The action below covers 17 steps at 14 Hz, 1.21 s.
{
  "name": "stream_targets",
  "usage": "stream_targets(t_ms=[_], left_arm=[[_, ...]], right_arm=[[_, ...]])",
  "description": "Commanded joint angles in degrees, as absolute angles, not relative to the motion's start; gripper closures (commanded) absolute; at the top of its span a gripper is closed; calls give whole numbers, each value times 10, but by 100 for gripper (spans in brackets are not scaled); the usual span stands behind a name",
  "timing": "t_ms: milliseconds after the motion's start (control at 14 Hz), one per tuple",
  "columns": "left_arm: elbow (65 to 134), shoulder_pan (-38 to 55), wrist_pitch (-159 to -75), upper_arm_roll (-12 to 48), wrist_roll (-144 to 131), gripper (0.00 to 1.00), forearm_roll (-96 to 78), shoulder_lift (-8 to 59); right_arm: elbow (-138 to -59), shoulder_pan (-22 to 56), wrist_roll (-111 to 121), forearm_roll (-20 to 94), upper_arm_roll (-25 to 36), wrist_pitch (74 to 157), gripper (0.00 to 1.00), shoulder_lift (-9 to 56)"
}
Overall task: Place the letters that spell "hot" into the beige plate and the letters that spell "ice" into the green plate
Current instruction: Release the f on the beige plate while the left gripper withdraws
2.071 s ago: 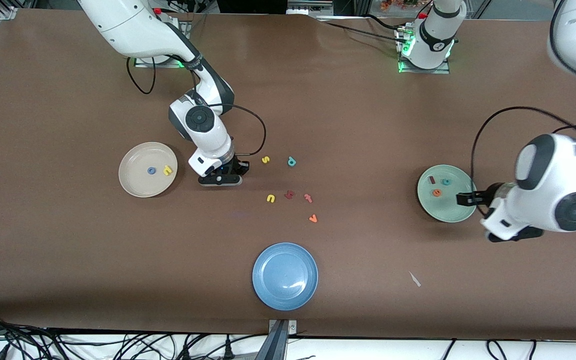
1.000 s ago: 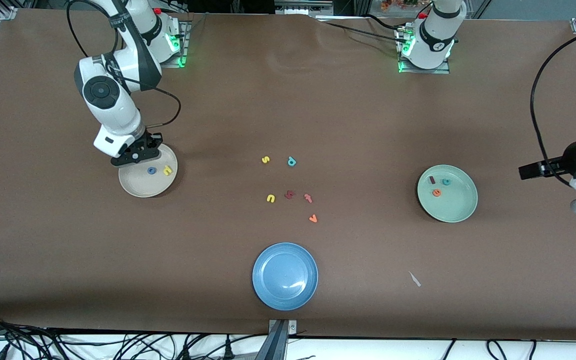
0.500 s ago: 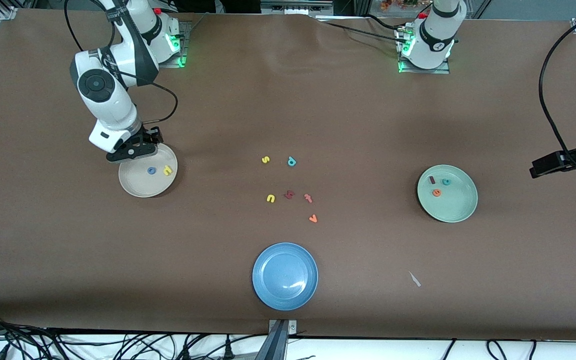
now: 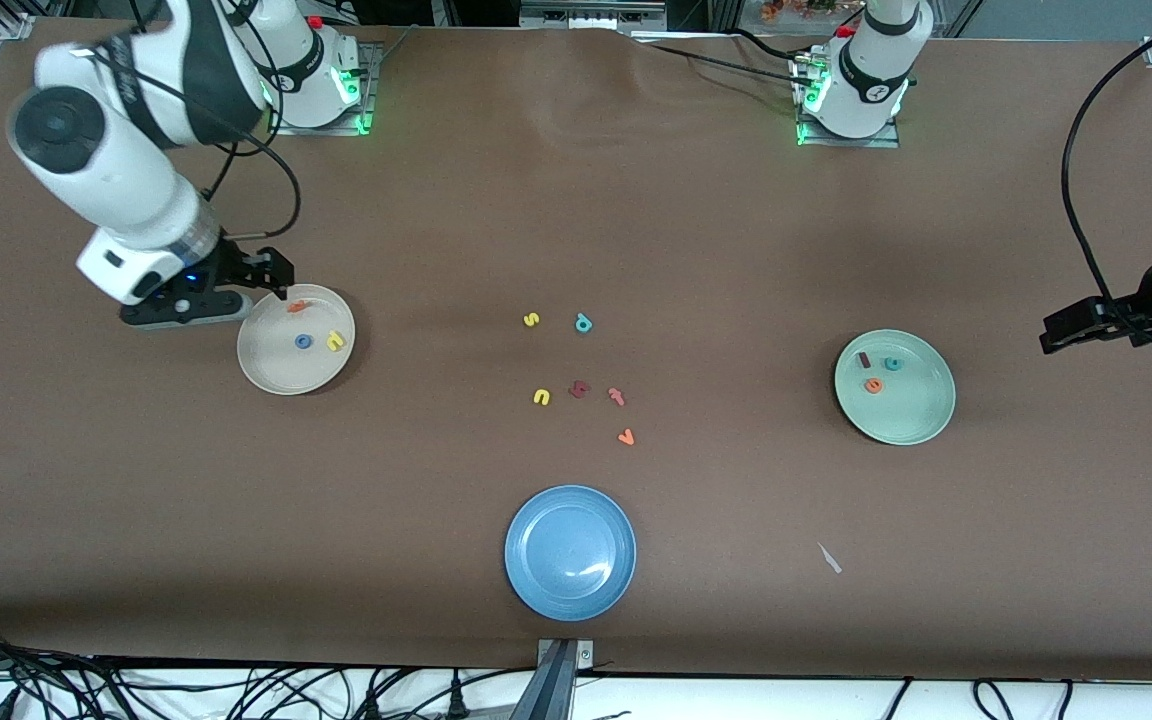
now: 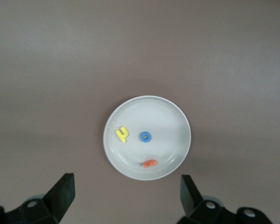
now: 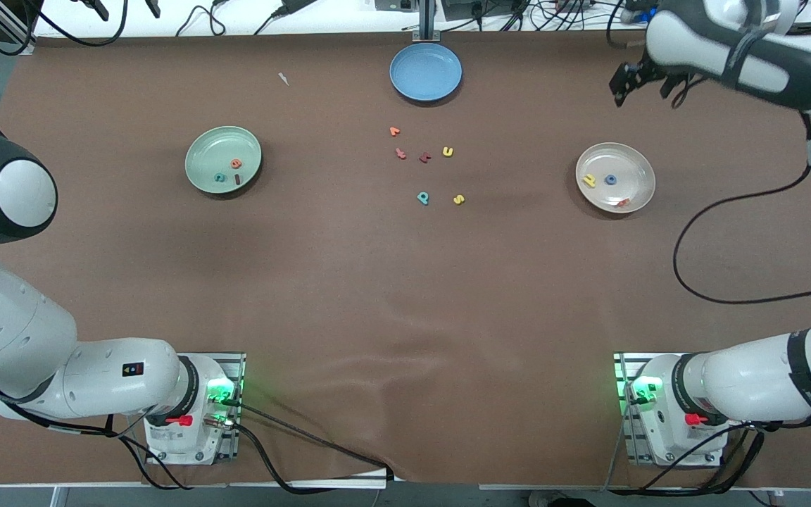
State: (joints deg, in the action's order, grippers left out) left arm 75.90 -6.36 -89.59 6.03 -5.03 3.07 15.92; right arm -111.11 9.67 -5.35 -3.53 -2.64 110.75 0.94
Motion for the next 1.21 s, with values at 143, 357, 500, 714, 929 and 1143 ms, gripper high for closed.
stream_targets(t_ms=[143,357,500,714,929,1143], left_arm=[[780,-58,-879,56,-39,0,18,138],[779,-58,-877,61,-43,0,18,134],[773,-57,-877,60,-50,0,19,128],[766,-66,-882,54,-42,0,23,128],[768,-66,-880,54,-47,0,25,131],[769,-66,-882,53,-47,0,26,141]], right_arm=[[-920,94,-3,13,3,929,0,16],[-883,84,25,13,25,874,0,11],[-876,66,35,9,25,859,0,8],[-868,65,63,-30,25,857,0,7],[-853,64,60,-30,27,840,0,10],[-853,65,52,-6,32,841,0,11]])
